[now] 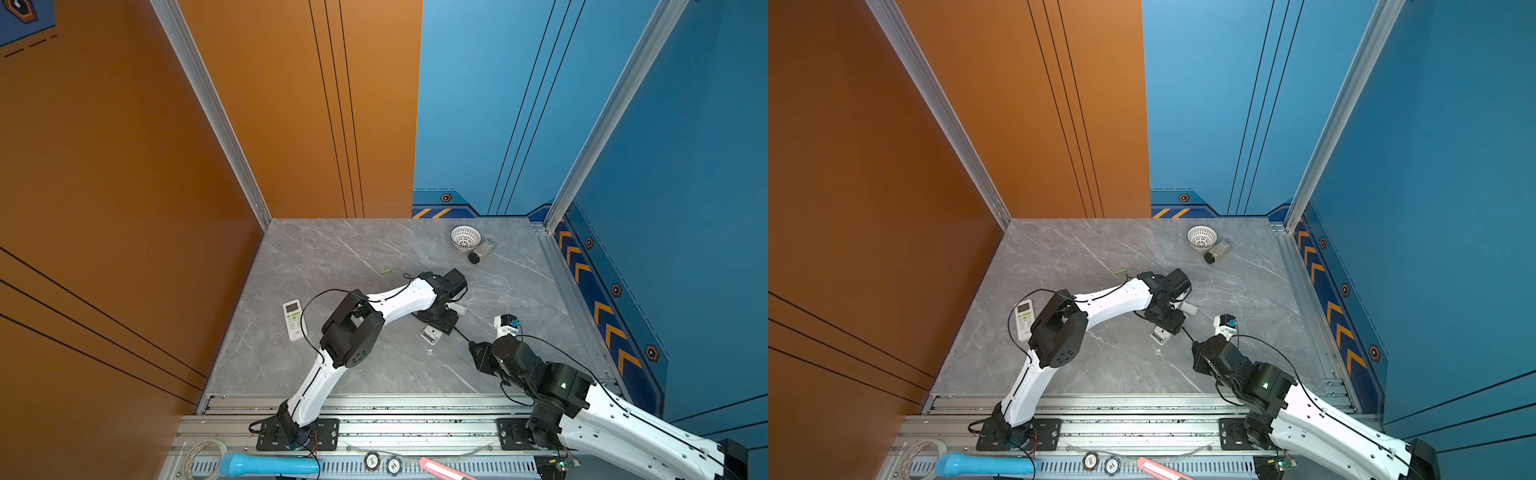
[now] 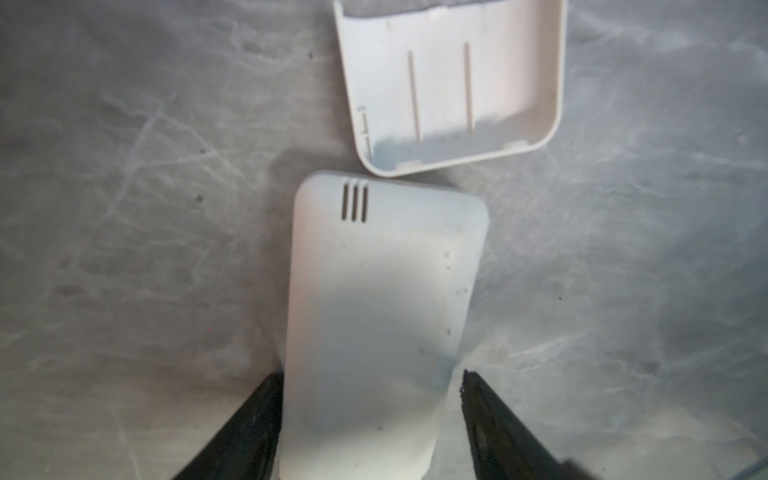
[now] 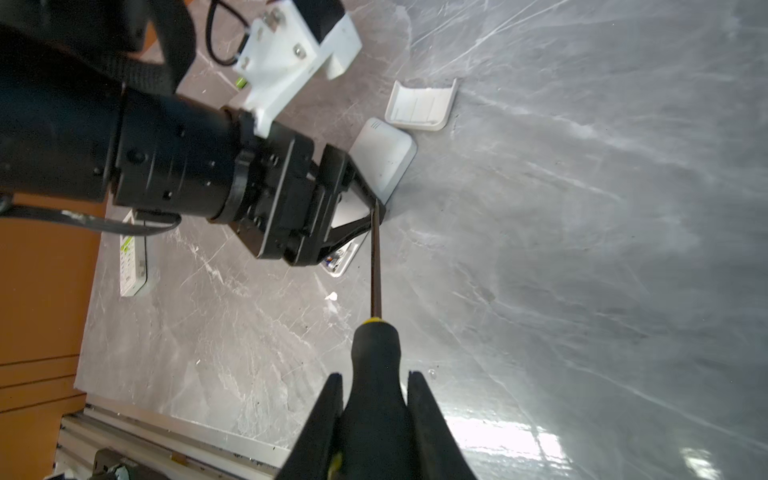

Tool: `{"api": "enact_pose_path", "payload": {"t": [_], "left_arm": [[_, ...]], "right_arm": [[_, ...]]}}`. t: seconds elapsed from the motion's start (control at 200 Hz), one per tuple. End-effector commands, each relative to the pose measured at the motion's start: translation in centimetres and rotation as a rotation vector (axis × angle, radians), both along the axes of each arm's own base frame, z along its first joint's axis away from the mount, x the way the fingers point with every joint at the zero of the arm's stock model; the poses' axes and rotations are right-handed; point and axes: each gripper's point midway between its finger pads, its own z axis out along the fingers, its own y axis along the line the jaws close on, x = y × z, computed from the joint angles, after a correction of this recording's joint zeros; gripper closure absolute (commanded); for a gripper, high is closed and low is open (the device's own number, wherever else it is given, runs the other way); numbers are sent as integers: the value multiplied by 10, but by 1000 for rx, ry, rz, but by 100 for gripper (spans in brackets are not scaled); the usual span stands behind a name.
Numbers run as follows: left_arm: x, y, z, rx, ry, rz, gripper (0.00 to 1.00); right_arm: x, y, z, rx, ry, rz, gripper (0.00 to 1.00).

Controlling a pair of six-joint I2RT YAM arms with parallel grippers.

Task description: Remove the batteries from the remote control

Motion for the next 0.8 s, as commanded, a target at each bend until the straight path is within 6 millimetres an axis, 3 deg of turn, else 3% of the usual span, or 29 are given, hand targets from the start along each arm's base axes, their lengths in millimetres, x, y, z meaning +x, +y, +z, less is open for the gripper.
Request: {"api": "enact_pose_path", "payload": {"t": [0.0,0.335,0.425,0.581,0.791], "left_arm": [[-13,2,-22,40,62,-18,49],[-17,-4,-17,12,67,-87,63],[-17,-3,-17,17,60,-102,67],[-19,-1,-16,15,62,-118,75],[-19,3,-14,20,59,-125,79]], "right_arm": [[4,19,6,-3,-72,78,100],[-8,51,-7,-75,-33,251,100],[-17,51,-12,-100,24,285,100],[-29,22,-26,-178,122,210,100],[-34,-18,-21,-168,168,64,100]]}}
